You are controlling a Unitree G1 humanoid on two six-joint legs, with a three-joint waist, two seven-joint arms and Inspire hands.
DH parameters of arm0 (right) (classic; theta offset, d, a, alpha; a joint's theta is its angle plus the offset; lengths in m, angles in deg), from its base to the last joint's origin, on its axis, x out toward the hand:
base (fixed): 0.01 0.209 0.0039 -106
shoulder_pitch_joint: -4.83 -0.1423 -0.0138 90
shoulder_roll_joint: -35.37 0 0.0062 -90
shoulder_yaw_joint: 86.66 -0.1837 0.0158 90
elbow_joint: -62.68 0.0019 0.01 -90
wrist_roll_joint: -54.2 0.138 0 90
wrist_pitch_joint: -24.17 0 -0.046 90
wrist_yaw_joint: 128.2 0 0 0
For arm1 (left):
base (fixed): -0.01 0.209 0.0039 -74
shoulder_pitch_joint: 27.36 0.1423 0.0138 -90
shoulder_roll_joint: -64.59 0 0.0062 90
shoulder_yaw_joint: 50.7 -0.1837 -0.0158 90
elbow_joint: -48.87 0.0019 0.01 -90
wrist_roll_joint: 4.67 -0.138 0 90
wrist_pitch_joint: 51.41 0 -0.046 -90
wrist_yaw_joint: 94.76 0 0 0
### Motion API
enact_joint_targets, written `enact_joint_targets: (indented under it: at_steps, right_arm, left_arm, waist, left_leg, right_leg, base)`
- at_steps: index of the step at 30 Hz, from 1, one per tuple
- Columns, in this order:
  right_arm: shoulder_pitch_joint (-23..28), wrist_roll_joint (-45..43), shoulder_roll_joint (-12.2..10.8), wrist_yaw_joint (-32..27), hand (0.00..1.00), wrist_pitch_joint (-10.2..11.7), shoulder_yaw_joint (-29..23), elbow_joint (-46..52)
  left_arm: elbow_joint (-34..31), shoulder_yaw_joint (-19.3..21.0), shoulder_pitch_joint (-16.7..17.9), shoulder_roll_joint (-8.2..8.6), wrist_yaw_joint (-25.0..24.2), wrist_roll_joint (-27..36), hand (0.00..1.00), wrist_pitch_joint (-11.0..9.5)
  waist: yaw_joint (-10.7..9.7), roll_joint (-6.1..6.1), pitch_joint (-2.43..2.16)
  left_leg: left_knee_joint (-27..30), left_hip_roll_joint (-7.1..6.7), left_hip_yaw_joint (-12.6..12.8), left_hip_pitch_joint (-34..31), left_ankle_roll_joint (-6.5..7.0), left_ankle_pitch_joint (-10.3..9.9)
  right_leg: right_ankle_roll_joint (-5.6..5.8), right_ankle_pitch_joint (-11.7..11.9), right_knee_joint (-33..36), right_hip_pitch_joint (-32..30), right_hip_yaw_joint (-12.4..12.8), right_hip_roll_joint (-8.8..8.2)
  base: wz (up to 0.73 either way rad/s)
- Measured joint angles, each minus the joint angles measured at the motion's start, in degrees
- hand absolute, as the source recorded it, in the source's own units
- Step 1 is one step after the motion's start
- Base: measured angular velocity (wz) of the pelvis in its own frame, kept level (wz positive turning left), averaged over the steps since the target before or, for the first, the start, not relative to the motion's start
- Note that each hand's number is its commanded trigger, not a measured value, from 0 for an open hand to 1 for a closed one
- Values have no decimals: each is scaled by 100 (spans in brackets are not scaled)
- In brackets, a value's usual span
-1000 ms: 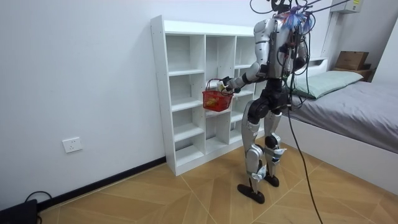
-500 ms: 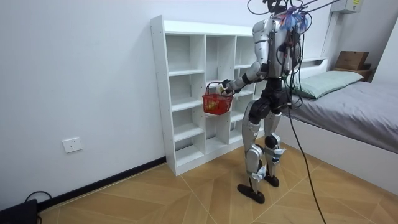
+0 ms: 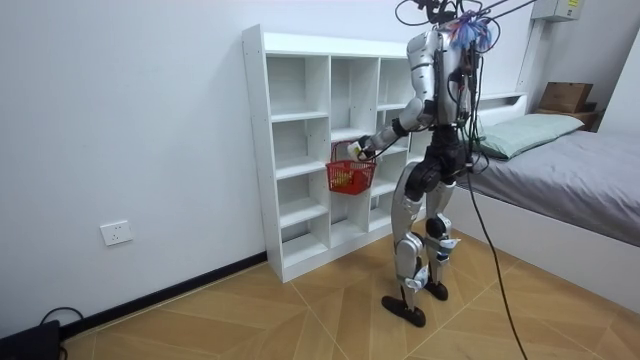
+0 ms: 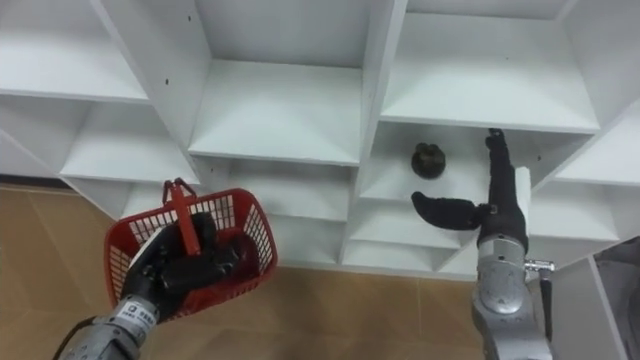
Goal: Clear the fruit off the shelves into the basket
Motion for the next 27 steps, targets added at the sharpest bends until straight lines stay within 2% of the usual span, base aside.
enact_joint_targets:
  at_steps: [5, 11, 21, 24, 27]
  right_arm:
    - [-212, 155, 9, -219, 0, 0, -1, -375]
    - [-238, 154, 99, -421, 0, 0, -5, -382]
    - [-695, 173, 142, -515, 0, -2, 2, -407]
    - [-722, 169, 142, -511, 0, -11, 3, -407]
    - [-722, 154, 142, -496, 0, -25, 3, -407]
  left_arm:
    - [411, -13, -74, 11, -37, -16, 100, 17]
    - [448, -12, -120, 11, -29, -64, 100, 113]
    - [486, -32, -529, 30, 65, -48, 100, 116]
    - [590, -38, -600, 45, 63, -50, 100, 116]
    - [732, -37, -598, 82, 56, -50, 100, 126]
  waist:
    - [19, -34, 23]
    - [16, -80, 44]
    - [56, -90, 52]
    - [125, -90, 53]
    - [165, -90, 54]
  left_leg:
    - [17, -8, -69, -120, 1, 6]
    - [26, -8, -70, -310, 0, 12]
    - [37, -7, -68, -429, 0, 12]
    - [38, -6, -68, -423, 1, 12]
    - [37, -6, -74, -428, 7, 24]
  right_leg:
    - [-14, -9, 57, -135, 7, -8]
    - [-15, -8, 90, -346, 14, -9]
    - [-18, -7, 173, -503, -31, -30]
    - [-18, -7, 179, -498, -58, -34]
    - [-19, -7, 180, -492, -187, -65]
  base:
    - [3]
    - [0]
    - [0]
    - [0]
    - [3]
